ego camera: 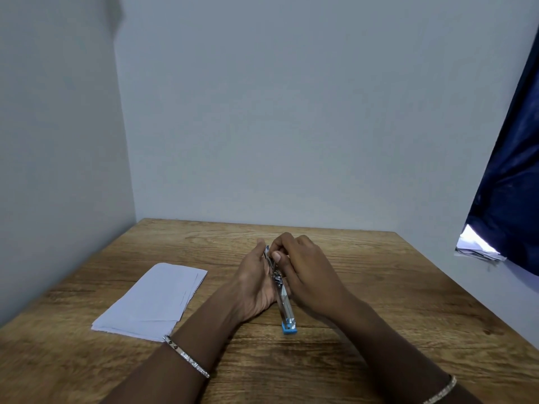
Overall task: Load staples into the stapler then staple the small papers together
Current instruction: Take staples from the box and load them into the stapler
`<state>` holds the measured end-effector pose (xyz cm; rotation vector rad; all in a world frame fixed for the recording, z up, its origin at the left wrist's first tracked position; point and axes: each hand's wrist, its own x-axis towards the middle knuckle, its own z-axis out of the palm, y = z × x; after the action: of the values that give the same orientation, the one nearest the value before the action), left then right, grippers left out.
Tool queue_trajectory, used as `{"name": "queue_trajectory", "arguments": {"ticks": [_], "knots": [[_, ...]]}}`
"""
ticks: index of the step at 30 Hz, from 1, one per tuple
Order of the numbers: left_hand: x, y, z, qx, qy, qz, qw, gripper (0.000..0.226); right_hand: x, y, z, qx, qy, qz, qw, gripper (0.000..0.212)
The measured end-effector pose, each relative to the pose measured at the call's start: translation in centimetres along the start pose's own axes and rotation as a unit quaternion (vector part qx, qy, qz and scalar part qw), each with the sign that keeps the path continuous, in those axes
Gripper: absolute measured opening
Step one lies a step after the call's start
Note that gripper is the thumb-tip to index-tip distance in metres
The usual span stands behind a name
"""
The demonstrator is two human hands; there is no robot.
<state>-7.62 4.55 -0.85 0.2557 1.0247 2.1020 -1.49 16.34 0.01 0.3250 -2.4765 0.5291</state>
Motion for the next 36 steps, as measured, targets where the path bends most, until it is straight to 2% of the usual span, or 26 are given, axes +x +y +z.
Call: {"name": "queue_trajectory", "arguments": {"ticks": [5, 8, 14, 18, 22, 30, 32, 34, 36], "knots": [[-0.3, 0.0, 0.1, 0.009, -0.010, 0.003, 1.000, 0.068, 0.0, -0.1, 0.6, -0.007, -0.010, -0.002, 1.000, 0.012], [-0.1, -0.1, 0.0, 0.013, -0.023, -0.009, 1.000, 0.074, 0.1, 0.2, 0.5, 0.005, -0.029, 0.010, 1.000, 0.012], [0.1, 0.1, -0.4, 0.025, -0.025, -0.016, 0.999, 0.081, 0.1, 0.0, 0.1, 0.053, -0.006, 0.021, 0.998, 0.013], [0.1, 0.2, -0.3, 0.022, -0.027, -0.018, 0.999, 0.083, 0.1, 0.0, 0.0, 0.095, 0.040, 0.055, 0.993, 0.016], [0.0, 0.2, -0.3, 0.005, -0.046, -0.026, 0.999, 0.082, 0.3, 0.0, 0.2, 0.077, 0.071, 0.048, 0.993, 0.009], [0.4, 0.2, -0.4, 0.003, -0.029, -0.024, 0.999, 0.087, 0.4, -0.1, -0.1, 0.057, 0.060, 0.062, 0.995, 0.009], [0.4, 0.2, -0.4, 0.000, -0.027, -0.018, 0.999, 0.085, 0.4, -0.1, -0.5, 0.059, 0.051, 0.065, 0.995, 0.017], [0.4, 0.5, -0.5, -0.012, -0.021, -0.006, 1.000, 0.072, 0.4, -0.4, -1.5, 0.078, 0.030, 0.064, 0.994, 0.035], [0.3, 0.9, -0.5, -0.020, -0.007, 0.012, 1.000, 0.065, 0.4, -0.5, -2.5, 0.096, -0.005, 0.031, 0.995, 0.047]]}}
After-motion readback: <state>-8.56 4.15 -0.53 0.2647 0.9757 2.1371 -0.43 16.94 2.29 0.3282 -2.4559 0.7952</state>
